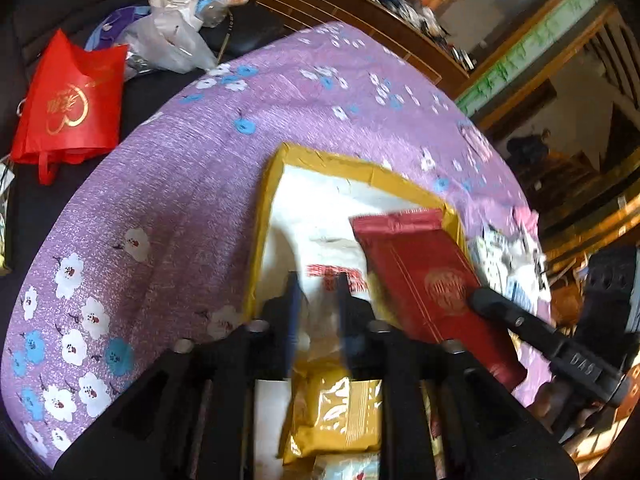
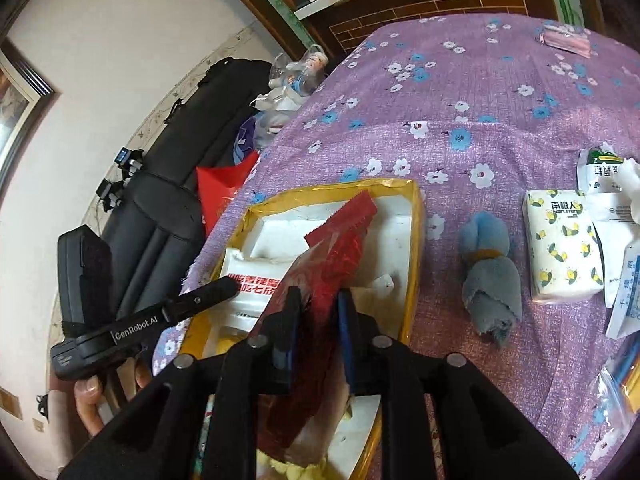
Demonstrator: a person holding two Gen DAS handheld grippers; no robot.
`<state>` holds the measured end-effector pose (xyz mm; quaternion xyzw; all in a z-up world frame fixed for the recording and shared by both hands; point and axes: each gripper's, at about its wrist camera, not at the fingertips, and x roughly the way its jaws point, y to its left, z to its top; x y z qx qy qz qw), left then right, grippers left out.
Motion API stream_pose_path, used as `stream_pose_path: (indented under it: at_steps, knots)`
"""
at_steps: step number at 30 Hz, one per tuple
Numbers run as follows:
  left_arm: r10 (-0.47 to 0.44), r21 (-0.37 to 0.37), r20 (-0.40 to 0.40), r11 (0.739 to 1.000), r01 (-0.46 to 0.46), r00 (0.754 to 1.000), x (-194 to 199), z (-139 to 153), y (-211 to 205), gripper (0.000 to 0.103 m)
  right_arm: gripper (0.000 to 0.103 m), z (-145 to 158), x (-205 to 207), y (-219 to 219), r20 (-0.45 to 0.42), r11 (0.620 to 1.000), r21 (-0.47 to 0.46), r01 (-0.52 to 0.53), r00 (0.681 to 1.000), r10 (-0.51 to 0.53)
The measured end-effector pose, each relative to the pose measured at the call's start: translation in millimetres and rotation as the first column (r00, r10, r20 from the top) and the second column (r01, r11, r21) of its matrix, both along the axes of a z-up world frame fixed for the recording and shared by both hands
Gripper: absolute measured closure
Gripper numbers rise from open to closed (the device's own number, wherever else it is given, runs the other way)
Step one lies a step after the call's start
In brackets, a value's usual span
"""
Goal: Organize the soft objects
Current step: 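Carry the red foil packet over the tray and open the right gripper, then grasp the blue knitted doll with the left gripper while the right grasps the white printed pack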
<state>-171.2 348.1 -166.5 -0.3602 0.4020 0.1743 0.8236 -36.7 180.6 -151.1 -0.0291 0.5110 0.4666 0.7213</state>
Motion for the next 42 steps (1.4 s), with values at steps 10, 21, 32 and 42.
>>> stream_pose_path:
  at_steps: [10,21,32,42]
  knots:
    - [0.027,0.240,0.101,0.970,-0.051,0.995,-57.6,55.8,-81.9,0.038,0.029,54.0,-43.0,-87.1,0.053,0.972,0.232,0.024,0.998,-0.037]
    - [-0.258,0.288,0.069,0.930,0.229,0.964,-11.8,63.3,-224.3,0.035,0.029,37.6,-60.2,-203.2,0.065,0.966,0.197,0.168,0.981,-0.183]
    - [-0.291,0.217,0.028,0.936,0.279,0.956,28.8,65.4,-231.5,0.035,0.029,45.7,-20.9,-240.6,0.044,0.953,0.195,0.231,0.969,-0.244]
    - [-0.249,0.308,-0.025,0.919,0.245,0.968,45.3,62.8,-234.1,0.035,0.029,51.2,-7.6,-232.1,0.152,0.955,0.145,0.258,0.948,-0.279]
